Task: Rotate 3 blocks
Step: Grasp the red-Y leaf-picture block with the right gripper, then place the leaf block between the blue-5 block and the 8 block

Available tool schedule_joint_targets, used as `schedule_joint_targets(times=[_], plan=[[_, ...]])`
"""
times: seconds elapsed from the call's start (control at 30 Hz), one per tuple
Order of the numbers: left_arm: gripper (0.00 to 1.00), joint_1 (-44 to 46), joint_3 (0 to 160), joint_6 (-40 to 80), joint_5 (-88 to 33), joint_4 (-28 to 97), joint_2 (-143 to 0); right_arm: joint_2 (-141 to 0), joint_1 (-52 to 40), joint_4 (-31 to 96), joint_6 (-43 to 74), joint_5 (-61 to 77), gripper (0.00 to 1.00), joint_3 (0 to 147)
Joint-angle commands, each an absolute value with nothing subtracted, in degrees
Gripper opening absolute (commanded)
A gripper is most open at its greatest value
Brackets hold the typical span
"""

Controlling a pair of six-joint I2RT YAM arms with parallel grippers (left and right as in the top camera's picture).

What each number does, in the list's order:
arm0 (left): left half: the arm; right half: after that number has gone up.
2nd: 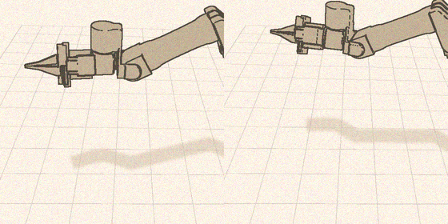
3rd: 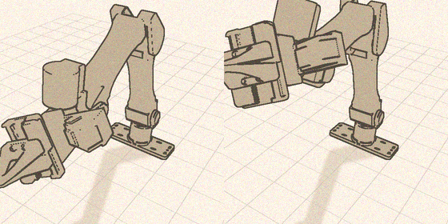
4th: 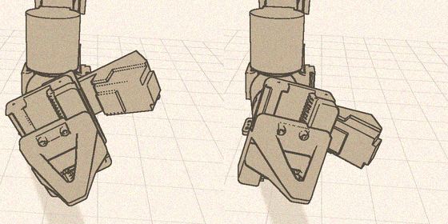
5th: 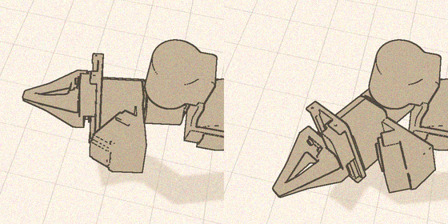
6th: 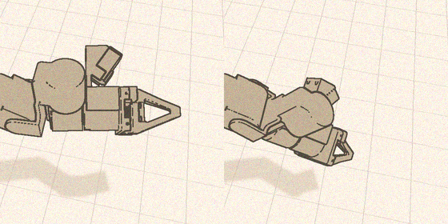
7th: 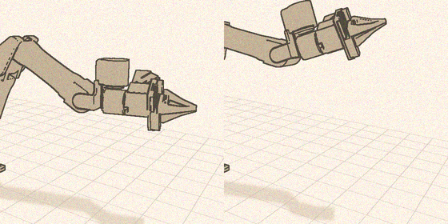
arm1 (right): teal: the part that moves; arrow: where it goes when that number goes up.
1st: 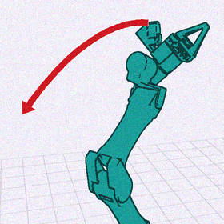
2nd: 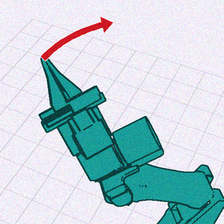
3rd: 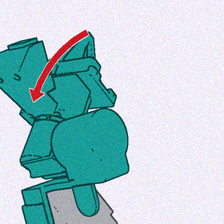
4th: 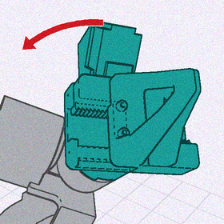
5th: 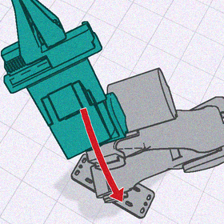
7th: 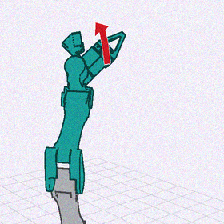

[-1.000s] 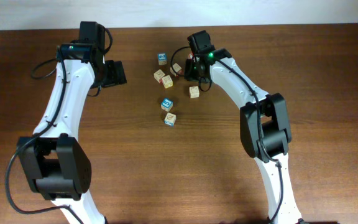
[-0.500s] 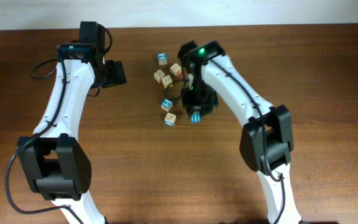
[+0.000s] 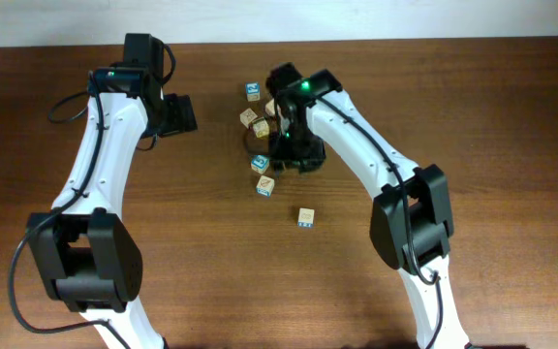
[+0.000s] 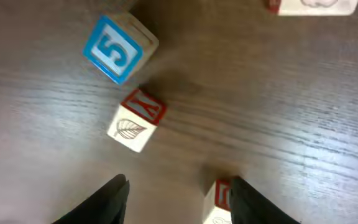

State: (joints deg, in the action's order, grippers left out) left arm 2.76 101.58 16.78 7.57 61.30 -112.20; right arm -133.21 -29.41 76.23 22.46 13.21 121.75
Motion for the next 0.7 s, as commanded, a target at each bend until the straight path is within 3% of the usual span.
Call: schedule_joint_targets(times=[0.0,0.07,0.37,0.47,0.67], plan=[[0.99,2.8,102.2,17.5,8.2,61.3,-112.6,-133.5,-32.6,71.0,31.2,13.2,0.52,121.2],[0.99,2.8,102.2,17.5,8.2,61.3,-112.6,-135.3,-35.9,68.1,36.6,10.1,0.52,119.7],[0.99,2.8,102.2,17.5,8.2,61.3,-112.6,-139.1,-39.0,67.2,38.1,2.3,0.52,118.3],[0.99,2.8,102.2,17.5,8.2,61.3,-112.6,-139.1,-39.0,68.7,38.0,3.2,0.34,118.3],[0.99,2.8,102.2,17.5,8.2,61.3,-112.6,-139.1,-39.0,81.4,36.3,7.9,0.31,118.3]])
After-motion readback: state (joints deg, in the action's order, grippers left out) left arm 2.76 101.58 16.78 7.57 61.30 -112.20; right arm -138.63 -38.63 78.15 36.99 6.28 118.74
